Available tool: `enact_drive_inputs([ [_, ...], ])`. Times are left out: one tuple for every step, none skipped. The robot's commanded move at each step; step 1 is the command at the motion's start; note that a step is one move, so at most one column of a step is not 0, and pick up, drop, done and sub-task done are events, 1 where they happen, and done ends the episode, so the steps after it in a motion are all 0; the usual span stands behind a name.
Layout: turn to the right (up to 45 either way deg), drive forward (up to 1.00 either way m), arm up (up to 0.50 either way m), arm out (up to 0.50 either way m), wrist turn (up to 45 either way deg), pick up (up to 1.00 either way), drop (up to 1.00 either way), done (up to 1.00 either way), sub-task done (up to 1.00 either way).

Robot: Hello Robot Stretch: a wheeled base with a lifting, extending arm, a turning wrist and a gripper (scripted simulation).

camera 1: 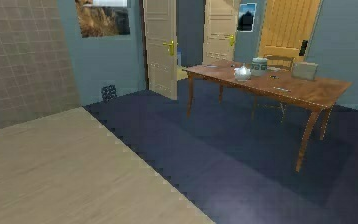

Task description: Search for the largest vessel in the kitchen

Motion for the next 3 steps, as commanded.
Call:
enact_drive_inputs([
  [0.0,0.35,0.0,0.0,0.0,0.0,0.0,0.0,0.0],
  [-39.0,0.0,0.0,0.0,0.0,0.0,0.0,0.0,0.0],
  [0.0,1.0,0.0,0.0,0.0,0.0,0.0,0.0,0.0],
])
